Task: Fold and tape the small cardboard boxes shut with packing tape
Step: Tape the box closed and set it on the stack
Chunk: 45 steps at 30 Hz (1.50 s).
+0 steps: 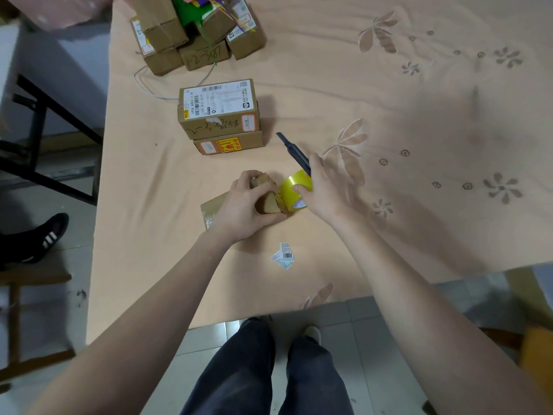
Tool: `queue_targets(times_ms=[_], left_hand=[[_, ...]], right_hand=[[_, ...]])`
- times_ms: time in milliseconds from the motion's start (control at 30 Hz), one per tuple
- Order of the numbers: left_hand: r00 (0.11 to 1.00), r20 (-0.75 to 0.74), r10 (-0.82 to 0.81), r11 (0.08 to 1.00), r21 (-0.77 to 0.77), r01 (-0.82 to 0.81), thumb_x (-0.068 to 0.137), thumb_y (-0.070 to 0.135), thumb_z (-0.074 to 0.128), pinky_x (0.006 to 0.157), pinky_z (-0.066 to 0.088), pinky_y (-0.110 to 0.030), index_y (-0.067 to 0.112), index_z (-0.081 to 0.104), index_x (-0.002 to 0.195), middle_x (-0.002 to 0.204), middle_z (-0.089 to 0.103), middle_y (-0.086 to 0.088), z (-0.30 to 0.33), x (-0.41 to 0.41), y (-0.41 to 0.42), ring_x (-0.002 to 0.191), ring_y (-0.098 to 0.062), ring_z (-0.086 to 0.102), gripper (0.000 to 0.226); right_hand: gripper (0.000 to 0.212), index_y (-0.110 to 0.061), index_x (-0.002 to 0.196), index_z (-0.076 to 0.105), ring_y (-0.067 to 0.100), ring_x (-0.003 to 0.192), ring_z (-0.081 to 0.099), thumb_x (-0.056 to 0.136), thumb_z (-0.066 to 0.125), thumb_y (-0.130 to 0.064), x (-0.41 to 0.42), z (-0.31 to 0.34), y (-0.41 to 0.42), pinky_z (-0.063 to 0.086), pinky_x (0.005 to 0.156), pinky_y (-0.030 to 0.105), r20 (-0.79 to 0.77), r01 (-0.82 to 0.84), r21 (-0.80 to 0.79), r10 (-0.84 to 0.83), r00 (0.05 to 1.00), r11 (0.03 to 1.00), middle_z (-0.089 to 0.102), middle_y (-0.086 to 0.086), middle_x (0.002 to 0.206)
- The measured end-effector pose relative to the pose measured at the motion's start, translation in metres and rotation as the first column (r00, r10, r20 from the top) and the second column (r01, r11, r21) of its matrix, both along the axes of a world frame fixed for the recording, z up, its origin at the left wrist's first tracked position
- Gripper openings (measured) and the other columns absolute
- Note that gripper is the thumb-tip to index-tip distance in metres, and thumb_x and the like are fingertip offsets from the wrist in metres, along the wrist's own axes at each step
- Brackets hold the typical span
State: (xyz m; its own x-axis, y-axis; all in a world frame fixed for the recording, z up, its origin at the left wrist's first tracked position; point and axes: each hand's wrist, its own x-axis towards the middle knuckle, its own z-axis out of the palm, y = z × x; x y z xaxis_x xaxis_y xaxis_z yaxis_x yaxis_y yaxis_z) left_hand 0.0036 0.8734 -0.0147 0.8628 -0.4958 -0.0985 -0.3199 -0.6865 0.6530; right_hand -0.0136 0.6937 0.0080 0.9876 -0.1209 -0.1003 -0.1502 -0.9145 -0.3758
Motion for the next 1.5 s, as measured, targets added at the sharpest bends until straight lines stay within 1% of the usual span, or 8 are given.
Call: queue_targets(times_ms=[567,767,867,967,1067,1167,1267,1500], left_hand=[[0.995,0.090,-0.031,0.946,0.324,0.001,0.081,0.047,0.067,0.105,0.030,-0.041,0.025,0.066,0.115,0.135,0.036,-0.013,-0.005,-0.008,0.042,0.119,-0.036,0.034,0.041],[0.986,0.139,-0.095,0.946,0.321,0.046,0.079,0.054,0.065,0.108,0.026,-0.042,0.029,0.023,0.149,0.144,0.034,-0.012,-0.026,-0.015,0.048,0.130,-0.035,0.032,0.085],[0.995,0.064,-0.071,0.970,0.237,0.054,0.068,0.072,0.059,0.116,0.007,-0.047,0.024,0.004,0.152,0.157,0.016,-0.001,-0.030,-0.017,0.050,0.147,-0.025,0.007,0.111],[0.993,0.080,0.091,0.989,0.108,-0.100,0.076,0.072,0.050,0.115,-0.003,-0.039,0.024,0.003,0.152,0.159,0.001,0.006,-0.032,-0.024,0.062,0.145,-0.014,-0.008,0.101],[0.884,0.122,0.452,0.889,0.019,-0.457,0.096,0.042,0.044,0.117,0.005,-0.039,0.010,0.014,0.151,0.159,0.009,-0.006,-0.035,-0.030,0.082,0.147,-0.020,0.004,0.071],[0.721,-0.122,0.682,0.712,-0.110,-0.693,0.099,0.028,0.045,0.111,0.028,-0.036,0.000,0.019,0.146,0.139,0.044,-0.006,-0.035,-0.031,0.095,0.129,-0.018,0.037,0.061],[0.659,-0.274,0.701,0.663,-0.093,-0.743,0.098,0.029,0.047,0.077,0.039,-0.032,0.006,0.041,0.125,0.098,0.059,0.004,-0.041,-0.031,0.095,0.097,-0.022,0.055,0.036],[0.653,-0.215,0.726,0.660,-0.049,-0.750,0.095,0.034,0.051,0.078,0.040,-0.028,0.010,0.038,0.136,0.115,0.062,-0.007,-0.049,-0.030,0.100,0.107,-0.026,0.057,0.049]], right_hand=[[0.035,-0.007,0.113,0.040,0.034,0.083,0.057,0.087,0.061,-0.019,-0.009,-0.003,0.008,0.029,0.055,0.033,0.020,0.074,0.070,-0.075,0.997,0.995,0.047,0.005,0.100],[0.023,-0.011,0.097,0.034,0.027,0.067,0.044,0.087,0.055,-0.010,-0.015,0.006,0.025,0.023,0.045,0.031,0.173,0.111,0.220,-0.151,0.973,0.969,0.045,0.005,0.088],[0.015,-0.010,0.092,0.036,0.027,0.061,0.046,0.088,0.050,-0.006,-0.020,0.002,0.050,0.027,0.047,0.031,0.184,0.084,0.372,-0.162,0.970,0.925,0.046,0.000,0.070],[0.017,-0.010,0.087,0.033,0.035,0.065,0.050,0.088,0.049,-0.005,-0.026,-0.010,0.078,0.036,0.053,0.039,0.052,0.100,0.475,-0.142,0.989,0.874,0.047,0.005,0.066],[0.017,-0.009,0.088,0.036,0.035,0.074,0.058,0.089,0.054,-0.013,-0.028,-0.022,0.097,0.043,0.060,0.040,-0.056,0.149,0.478,-0.140,0.989,0.866,0.062,0.010,0.078],[0.019,-0.005,0.097,0.047,0.032,0.087,0.062,0.090,0.059,-0.017,-0.021,-0.028,0.108,0.036,0.061,0.032,-0.123,0.233,0.437,-0.199,0.972,0.869,0.067,0.012,0.092],[0.030,-0.002,0.108,0.049,0.035,0.097,0.061,0.090,0.063,-0.021,-0.014,-0.031,0.121,0.037,0.067,0.033,-0.156,0.247,0.326,-0.206,0.966,0.912,0.066,0.015,0.102],[0.040,-0.002,0.114,0.045,0.037,0.101,0.059,0.088,0.066,-0.025,-0.011,-0.039,0.127,0.030,0.066,0.032,-0.159,0.246,0.218,-0.214,0.964,0.944,0.064,0.018,0.107]])
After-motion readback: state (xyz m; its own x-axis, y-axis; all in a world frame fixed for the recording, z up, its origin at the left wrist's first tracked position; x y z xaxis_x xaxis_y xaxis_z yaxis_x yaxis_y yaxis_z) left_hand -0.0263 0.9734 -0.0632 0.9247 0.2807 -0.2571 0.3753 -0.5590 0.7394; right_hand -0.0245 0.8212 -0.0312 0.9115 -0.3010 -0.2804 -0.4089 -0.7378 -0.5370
